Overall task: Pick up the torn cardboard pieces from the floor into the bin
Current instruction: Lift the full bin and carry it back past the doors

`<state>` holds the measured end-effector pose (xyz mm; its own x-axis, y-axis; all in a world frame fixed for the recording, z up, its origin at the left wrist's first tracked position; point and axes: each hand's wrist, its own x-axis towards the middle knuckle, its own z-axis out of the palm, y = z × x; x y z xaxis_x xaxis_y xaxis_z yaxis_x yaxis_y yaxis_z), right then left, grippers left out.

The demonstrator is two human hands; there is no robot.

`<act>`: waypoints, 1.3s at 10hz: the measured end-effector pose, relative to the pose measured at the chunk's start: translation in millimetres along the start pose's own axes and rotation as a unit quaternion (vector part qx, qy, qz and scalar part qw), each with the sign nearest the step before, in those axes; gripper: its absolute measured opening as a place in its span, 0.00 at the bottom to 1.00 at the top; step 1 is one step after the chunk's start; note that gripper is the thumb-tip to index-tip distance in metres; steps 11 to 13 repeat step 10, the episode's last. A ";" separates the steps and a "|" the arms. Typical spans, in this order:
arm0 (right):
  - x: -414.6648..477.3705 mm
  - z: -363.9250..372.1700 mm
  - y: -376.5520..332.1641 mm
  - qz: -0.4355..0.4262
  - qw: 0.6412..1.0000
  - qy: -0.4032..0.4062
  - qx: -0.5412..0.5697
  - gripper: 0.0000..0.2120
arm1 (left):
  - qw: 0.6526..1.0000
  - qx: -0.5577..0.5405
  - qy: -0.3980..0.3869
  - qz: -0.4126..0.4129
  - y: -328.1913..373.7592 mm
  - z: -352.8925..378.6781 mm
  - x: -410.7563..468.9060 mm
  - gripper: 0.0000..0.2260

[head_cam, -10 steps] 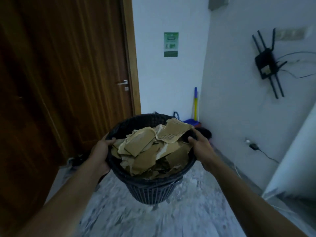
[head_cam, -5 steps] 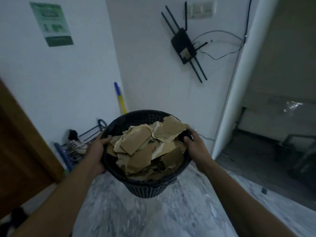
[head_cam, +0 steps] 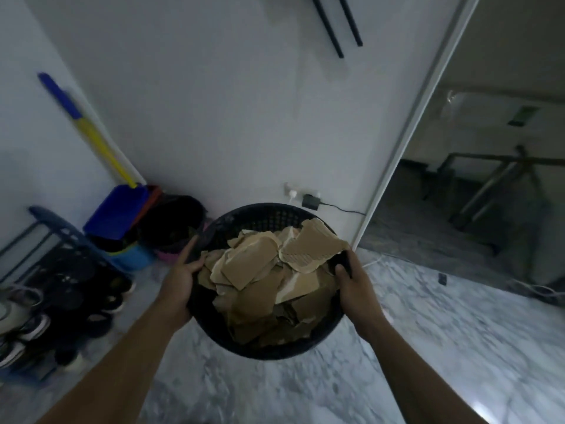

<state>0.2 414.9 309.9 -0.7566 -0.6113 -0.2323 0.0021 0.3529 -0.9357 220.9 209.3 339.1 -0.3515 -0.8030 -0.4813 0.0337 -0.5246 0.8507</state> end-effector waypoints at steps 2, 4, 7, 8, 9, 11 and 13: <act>74.3 57.3 117.5 0.078 0.991 0.099 0.036 0.19 | 0.993 0.073 -0.072 -0.055 -98.4 -4.6 170.0 0.23; 171.0 130.7 304.0 0.059 0.987 0.148 0.012 0.22 | 0.988 0.094 -0.091 -0.077 -255.7 -13.0 338.1 0.23; 285.1 168.6 483.0 0.033 0.979 0.202 -0.004 0.22 | 0.983 0.149 -0.108 -0.019 -416.0 -15.0 484.1 0.23; 311.3 161.7 496.3 0.015 0.979 0.202 0.009 0.23 | 0.975 0.188 -0.116 0.037 -421.7 -4.3 509.0 0.22; 329.5 159.6 490.6 0.014 0.982 0.190 -0.005 0.23 | 0.973 0.197 -0.114 0.052 -415.9 7.3 524.7 0.20; 341.6 159.0 482.8 0.027 0.985 0.172 -0.003 0.25 | 0.964 0.234 -0.113 0.059 -403.1 13.3 531.4 0.22; 341.6 159.0 482.8 0.027 0.985 0.172 -0.003 0.25 | 0.964 0.234 -0.113 0.059 -403.1 13.3 531.4 0.22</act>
